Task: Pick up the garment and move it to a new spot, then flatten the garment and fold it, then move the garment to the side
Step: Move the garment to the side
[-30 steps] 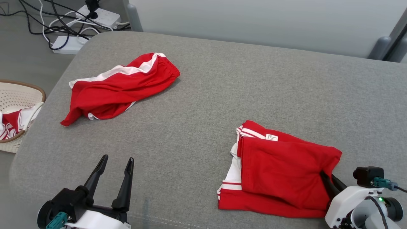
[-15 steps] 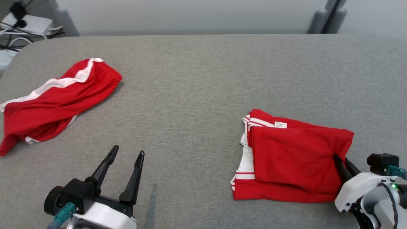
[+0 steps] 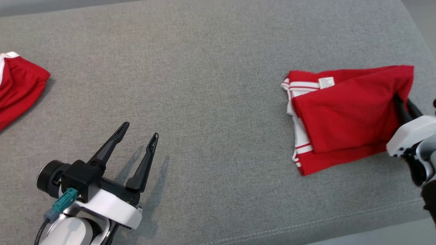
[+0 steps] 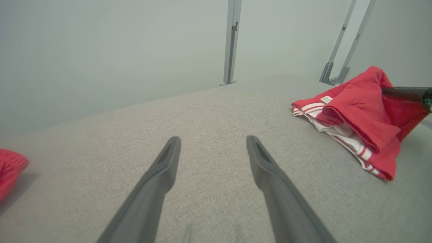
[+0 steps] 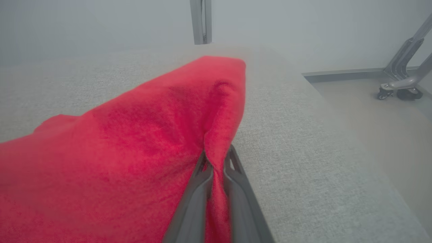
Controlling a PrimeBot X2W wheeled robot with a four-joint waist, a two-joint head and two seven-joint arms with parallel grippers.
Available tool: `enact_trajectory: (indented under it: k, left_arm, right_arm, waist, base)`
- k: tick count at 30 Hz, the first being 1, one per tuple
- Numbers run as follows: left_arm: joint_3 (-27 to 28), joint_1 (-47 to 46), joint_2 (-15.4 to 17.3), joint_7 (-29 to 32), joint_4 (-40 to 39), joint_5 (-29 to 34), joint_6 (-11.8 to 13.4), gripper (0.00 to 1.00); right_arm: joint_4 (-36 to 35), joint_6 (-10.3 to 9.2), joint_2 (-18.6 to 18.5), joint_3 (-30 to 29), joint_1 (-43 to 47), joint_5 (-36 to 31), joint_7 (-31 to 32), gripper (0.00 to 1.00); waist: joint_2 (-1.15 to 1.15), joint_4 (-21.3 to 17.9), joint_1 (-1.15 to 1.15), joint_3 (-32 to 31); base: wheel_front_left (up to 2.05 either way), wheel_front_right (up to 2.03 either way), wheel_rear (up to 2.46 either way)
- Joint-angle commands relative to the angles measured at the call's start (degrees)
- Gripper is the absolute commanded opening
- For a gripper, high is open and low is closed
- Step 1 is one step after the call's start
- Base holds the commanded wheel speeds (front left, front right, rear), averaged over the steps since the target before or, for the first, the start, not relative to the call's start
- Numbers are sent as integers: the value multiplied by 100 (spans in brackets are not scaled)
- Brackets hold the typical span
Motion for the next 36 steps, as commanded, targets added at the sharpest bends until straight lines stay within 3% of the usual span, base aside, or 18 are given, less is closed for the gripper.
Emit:
enact_trajectory:
  k: [1, 7, 13, 15, 16, 20, 23, 26, 28, 36]
  left_arm:
    - [189, -293, 183, 36, -188, 59, -32, 100]
    - [156, -501, 281, 183, -468, 141, -66, 100]
    - [140, -725, 349, 285, -529, 185, -124, 100]
    - [114, -811, 341, 303, -528, 203, -151, 100]
    - [93, -853, 326, 305, -518, 210, -167, 100]
    - [8, -989, 239, 284, -453, 231, -217, 100]
    - [1, -1008, 189, 213, -374, 214, -213, 100]
    - [49, -932, 154, 102, -230, 162, -162, 100]
    - [126, -779, 140, -23, -89, 104, -70, 100]
    - [462, -229, 83, -317, 117, -152, 270, 100]
  right_arm:
    - [36, -17, -212, -11, -102, -29, -97, 0]
    - [638, -17, -611, -433, -731, -151, -146, 0]
    - [408, -17, -789, -929, -1109, -539, -154, 3]
    - [481, -17, -743, -1086, -1160, -688, -154, 92]
    - [541, -17, -738, -1236, -1184, -735, -154, 100]
    - [700, -17, -748, -1597, -1152, -1074, -155, 100]
    - [392, -17, -749, -1947, -1048, -1230, -155, 100]
    - [-424, -17, -638, -2226, -721, -1369, -155, 100]
    - [-1348, -17, -405, -2503, -234, -1458, -155, 100]
    - [-3308, -17, 359, -2587, 1135, -1790, -155, 100]
  waist:
    - [0, -98, 0, 241]
    - [0, -57, 0, 617]
    - [0, -20, 0, 924]
    - [0, 2, 0, 1005]
    - [0, 14, 0, 1021]
    - [0, 87, 0, 1037]
    - [0, 111, 0, 976]
    - [0, 124, 0, 815]
    - [0, 142, 0, 581]
    - [0, 346, 0, -167]
  base:
    - [0, 0, 0]
    - [0, 0, 0]
    - [0, 0, 0]
    - [0, 0, 0]
    - [0, 0, 0]
    - [0, 0, 0]
    - [0, 0, 0]
    - [0, 0, 0]
    - [0, 0, 0]
    - [0, 0, 0]
